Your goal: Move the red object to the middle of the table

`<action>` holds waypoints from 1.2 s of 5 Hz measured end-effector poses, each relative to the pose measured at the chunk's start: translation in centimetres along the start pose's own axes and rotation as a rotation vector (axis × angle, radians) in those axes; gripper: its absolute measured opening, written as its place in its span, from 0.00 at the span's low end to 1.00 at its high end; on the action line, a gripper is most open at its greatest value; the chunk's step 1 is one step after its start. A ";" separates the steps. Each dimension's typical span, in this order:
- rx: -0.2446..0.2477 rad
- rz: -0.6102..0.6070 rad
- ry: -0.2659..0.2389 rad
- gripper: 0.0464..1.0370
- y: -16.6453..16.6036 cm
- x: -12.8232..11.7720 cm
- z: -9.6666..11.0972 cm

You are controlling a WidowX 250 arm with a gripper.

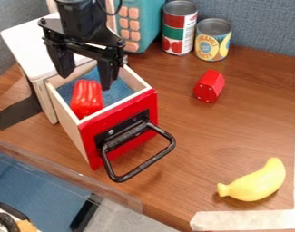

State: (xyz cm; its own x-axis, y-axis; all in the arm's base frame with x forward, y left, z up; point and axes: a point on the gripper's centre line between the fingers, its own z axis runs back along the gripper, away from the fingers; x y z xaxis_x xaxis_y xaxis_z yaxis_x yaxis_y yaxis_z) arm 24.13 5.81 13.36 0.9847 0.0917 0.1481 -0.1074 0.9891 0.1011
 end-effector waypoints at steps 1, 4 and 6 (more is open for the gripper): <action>0.042 0.041 0.006 0.96 1.1 0.2 -0.9; 0.051 0.170 -0.107 0.96 2.6 1.4 -2.1; 0.046 0.210 -0.133 0.96 2.6 1.6 -3.3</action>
State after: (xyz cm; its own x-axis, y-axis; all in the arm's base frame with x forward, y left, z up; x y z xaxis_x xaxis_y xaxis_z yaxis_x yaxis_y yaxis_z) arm 25.89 8.91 10.60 0.9137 0.2760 0.2984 -0.3171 0.9432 0.0986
